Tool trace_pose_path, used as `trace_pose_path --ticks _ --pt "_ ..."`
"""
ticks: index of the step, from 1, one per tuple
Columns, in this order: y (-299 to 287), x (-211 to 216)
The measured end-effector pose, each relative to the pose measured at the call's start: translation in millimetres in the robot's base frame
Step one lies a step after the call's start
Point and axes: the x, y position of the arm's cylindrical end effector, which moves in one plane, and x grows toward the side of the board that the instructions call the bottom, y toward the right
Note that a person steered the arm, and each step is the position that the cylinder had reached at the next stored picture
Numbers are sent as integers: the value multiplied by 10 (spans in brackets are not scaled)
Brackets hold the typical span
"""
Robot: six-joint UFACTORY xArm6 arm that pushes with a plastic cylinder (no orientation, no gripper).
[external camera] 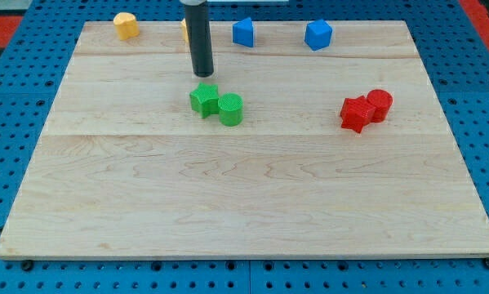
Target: Push the hexagon towards the right of the yellow heart
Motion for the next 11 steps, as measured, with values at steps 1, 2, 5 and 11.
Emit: trace_pose_path --ticks 1,2,5,11 --pt "0 -349" --pt "58 -691" --pt "-94 -954" --pt "-555 -1123"
